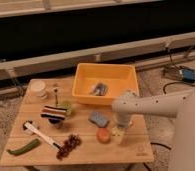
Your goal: Place banana in plastic cup
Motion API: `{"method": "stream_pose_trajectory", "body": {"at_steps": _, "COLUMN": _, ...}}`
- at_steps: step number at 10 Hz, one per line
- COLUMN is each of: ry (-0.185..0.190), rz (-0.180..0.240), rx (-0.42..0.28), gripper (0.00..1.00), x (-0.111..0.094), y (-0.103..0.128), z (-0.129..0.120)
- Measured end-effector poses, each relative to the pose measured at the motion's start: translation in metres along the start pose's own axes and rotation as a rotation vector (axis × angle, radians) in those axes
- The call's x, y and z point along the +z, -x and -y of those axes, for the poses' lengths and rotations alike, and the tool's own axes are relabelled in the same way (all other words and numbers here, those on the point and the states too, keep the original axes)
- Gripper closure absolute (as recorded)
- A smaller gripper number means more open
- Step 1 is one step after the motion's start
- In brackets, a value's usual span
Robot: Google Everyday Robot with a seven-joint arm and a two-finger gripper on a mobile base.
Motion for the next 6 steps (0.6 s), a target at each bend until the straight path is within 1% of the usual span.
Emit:
{"method": "stream_pose_trajectory", "body": {"at_steps": 2, "ry": 0.012, "rz": -0.010, "rx": 0.023, "gripper": 0.20, "x": 0.010, "y": -0.009, "z": 0.008}}
{"method": "stream_pose_trajectory", "body": {"at_steps": 3, "ry": 0.018, "rz": -0.013, "rx": 0.033, "gripper": 0.22, "x": 0.012, "y": -0.012, "z": 0.011}}
{"method": "stream_pose_trajectory", "body": {"at_steps": 4, "ry": 0.020, "rz": -0.019, "rx": 0.033, "gripper": 0.28, "x": 0.014, "y": -0.015, "z": 0.011}}
{"method": "stream_pose_trajectory", "body": {"at_steps": 6, "ry": 0.021, "rz": -0.016, "rx": 0.037, "gripper": 0.51, "x": 0.012, "y": -0.015, "z": 0.012}}
